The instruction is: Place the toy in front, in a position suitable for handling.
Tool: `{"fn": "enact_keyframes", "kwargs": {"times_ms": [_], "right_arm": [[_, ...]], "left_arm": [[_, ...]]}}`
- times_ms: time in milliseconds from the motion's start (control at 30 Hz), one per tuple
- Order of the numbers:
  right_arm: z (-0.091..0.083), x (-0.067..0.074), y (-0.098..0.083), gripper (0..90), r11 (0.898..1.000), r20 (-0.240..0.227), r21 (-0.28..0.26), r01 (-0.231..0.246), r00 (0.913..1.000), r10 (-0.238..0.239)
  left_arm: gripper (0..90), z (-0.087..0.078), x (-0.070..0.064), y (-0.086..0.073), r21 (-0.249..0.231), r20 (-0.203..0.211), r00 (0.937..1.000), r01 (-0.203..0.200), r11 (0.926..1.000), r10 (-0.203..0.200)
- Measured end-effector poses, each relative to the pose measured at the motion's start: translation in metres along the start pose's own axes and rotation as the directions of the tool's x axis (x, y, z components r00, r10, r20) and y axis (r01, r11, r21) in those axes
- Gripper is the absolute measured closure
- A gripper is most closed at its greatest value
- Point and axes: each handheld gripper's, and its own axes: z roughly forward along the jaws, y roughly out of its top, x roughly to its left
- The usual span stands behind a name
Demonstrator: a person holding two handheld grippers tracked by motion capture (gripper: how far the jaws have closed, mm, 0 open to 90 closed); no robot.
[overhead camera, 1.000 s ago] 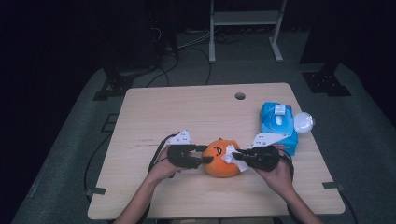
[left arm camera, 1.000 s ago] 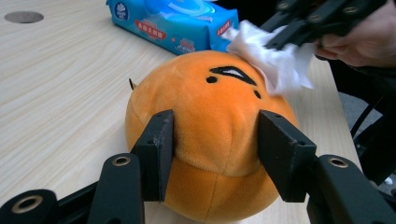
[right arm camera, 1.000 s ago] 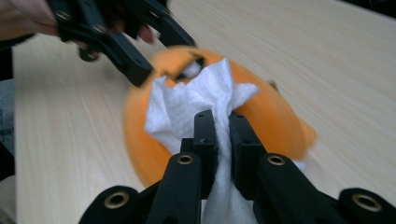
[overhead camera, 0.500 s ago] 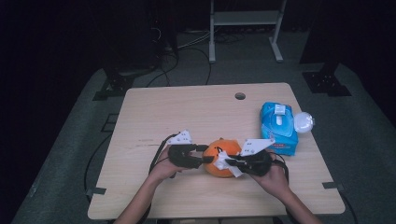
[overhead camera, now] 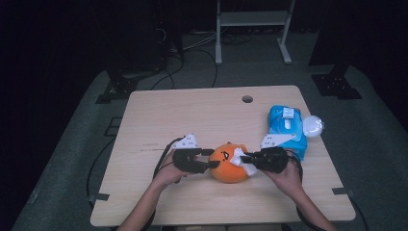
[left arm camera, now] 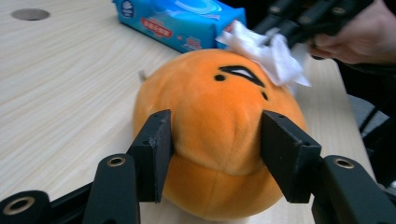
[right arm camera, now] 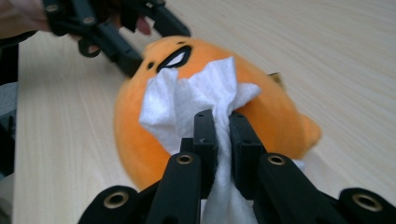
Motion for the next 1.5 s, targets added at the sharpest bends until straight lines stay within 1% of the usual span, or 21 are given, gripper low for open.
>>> {"fn": "enact_keyframes", "kwargs": {"times_ms": [67,167,333,400,467,533,567,600,633,700,767,800,867,900,1000,1133,1267,1333,1433,1467,1500], "right_arm": [[-0.001,0.004,-0.003,82.4,1.000,-0.012,0.011,0.004,0.9999,-0.004],[-0.003,0.011,-0.008,82.4,0.999,-0.012,0.029,0.019,0.9997,-0.019],[-0.005,0.008,-0.013,82.3,1.000,-0.018,0.020,-0.011,0.9998,0.011],[-0.006,0.006,-0.013,82.3,1.000,-0.020,0.020,-0.013,0.9997,0.013],[-0.009,0.008,-0.008,82.5,1.000,-0.016,-0.002,-0.018,0.9997,0.018],[-0.010,0.012,0.000,82.5,1.000,-0.026,-0.025,-0.004,0.9997,0.003],[-0.010,0.012,0.000,82.5,1.000,-0.026,-0.025,-0.004,0.9997,0.003],[-0.006,0.019,0.010,82.5,0.999,-0.039,-0.046,0.024,0.9989,-0.026],[-0.006,0.019,0.010,82.5,0.999,-0.039,-0.046,0.024,0.9989,-0.026],[-0.001,0.026,0.020,82.5,0.997,-0.026,-0.046,0.068,0.9973,-0.069],[0.005,0.026,0.029,82.5,0.995,-0.002,-0.045,0.094,0.9955,-0.095],[0.007,0.020,0.032,82.5,0.995,0.019,-0.050,0.089,0.9960,-0.088],[0.007,0.011,0.031,82.5,0.997,0.040,-0.040,0.064,0.9972,-0.063],[0.007,0.011,0.031,82.5,0.997,0.040,-0.040,0.064,0.9972,-0.063],[0.006,0.000,0.021,82.5,0.999,0.029,-0.034,0.001,0.9996,0.000],[0.003,-0.002,0.010,82.5,0.998,0.019,-0.053,-0.033,0.9992,0.034],[-0.001,0.002,0.007,82.6,0.998,0.015,-0.051,-0.035,0.9993,0.035],[-0.003,0.008,0.010,82.7,0.998,0.027,-0.055,-0.009,0.9996,0.010],[-0.003,0.021,0.022,82.6,0.997,-0.002,-0.069,0.031,0.9995,-0.031],[0.000,0.025,0.026,82.6,0.996,-0.013,-0.067,0.051,0.9985,-0.052],[0.007,0.030,0.033,82.6,0.994,-0.013,-0.045,0.095,0.9953,-0.096]], "left_arm": [[45.7,0.000,0.002,0.000,-0.006,-0.019,0.9997,0.018,0.9998,-0.018],[45.5,0.001,0.002,-0.001,-0.010,-0.009,0.9990,0.045,0.9990,-0.045],[44.7,0.004,-0.002,0.001,-0.012,0.007,0.9992,0.039,0.9992,-0.039],[44.9,0.004,-0.002,0.001,-0.010,0.002,0.9994,0.034,0.9994,-0.034],[45.1,0.004,-0.003,0.002,-0.004,-0.004,0.9997,0.023,0.9997,-0.023],[45.3,0.005,-0.004,0.003,-0.007,-0.001,0.9998,0.020,0.9998,-0.020],[45.3,0.006,-0.006,0.003,-0.005,0.001,0.9999,0.011,0.9999,-0.011],[45.3,0.008,-0.009,0.005,-0.001,0.002,1.0000,-0.009,1.0000,0.009],[45.4,0.008,-0.009,0.005,-0.001,0.002,1.0000,-0.009,1.0000,0.009],[45.4,0.009,-0.013,0.007,0.007,0.006,0.9996,-0.027,0.9996,0.027],[45.2,0.010,-0.015,0.006,0.017,0.014,0.9991,-0.040,0.9991,0.040],[45.0,0.009,-0.015,0.006,0.021,0.018,0.9986,-0.049,0.9986,0.049],[44.9,0.008,-0.013,0.004,0.025,0.014,0.9990,-0.042,0.9988,0.041],[44.7,0.008,-0.013,0.004,0.025,0.014,0.9990,-0.042,0.9988,0.041],[43.4,0.007,-0.011,0.003,0.019,0.029,0.9993,-0.022,0.9996,0.022],[38.3,0.005,-0.014,0.005,0.013,0.083,0.9965,0.004,0.9999,-0.005],[44.8,0.009,-0.020,0.007,0.034,0.055,0.9982,-0.026,0.9991,0.024],[47.2,0.009,-0.022,0.007,0.038,0.043,0.9983,-0.041,0.9985,0.039],[47.9,0.010,-0.023,0.008,0.037,0.048,0.9975,-0.055,0.9978,0.053],[47.8,0.011,-0.025,0.008,0.040,0.047,0.9970,-0.063,0.9972,0.062],[47.3,0.012,-0.026,0.008,0.043,0.043,0.9967,-0.071,0.9965,0.069]]}}
